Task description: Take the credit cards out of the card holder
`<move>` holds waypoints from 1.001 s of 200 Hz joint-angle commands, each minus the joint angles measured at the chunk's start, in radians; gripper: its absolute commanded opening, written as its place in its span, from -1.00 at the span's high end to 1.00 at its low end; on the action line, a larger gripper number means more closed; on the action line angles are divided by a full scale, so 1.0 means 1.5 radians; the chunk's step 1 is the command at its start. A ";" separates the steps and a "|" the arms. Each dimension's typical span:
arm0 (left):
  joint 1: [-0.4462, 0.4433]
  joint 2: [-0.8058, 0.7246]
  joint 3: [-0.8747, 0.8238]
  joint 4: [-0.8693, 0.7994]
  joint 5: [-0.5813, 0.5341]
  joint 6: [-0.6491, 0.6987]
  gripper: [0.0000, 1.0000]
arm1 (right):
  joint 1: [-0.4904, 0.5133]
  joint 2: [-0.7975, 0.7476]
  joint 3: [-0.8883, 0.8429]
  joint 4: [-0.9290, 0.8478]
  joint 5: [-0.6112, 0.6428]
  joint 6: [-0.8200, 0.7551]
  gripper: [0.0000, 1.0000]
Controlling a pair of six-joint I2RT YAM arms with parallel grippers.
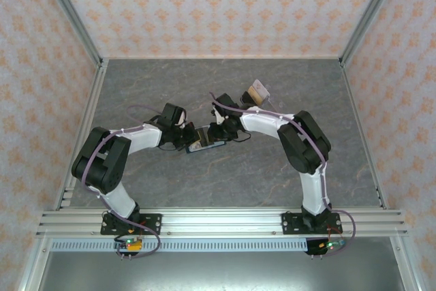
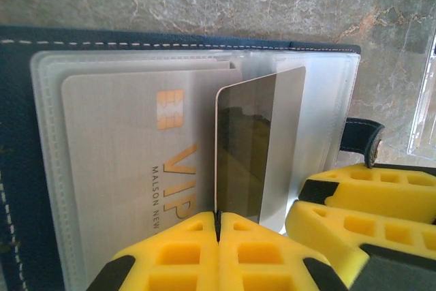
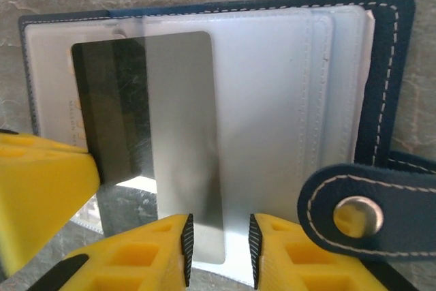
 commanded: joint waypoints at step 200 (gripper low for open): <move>0.028 -0.087 0.003 -0.111 -0.019 0.064 0.96 | -0.016 -0.020 -0.025 0.008 0.011 -0.005 0.29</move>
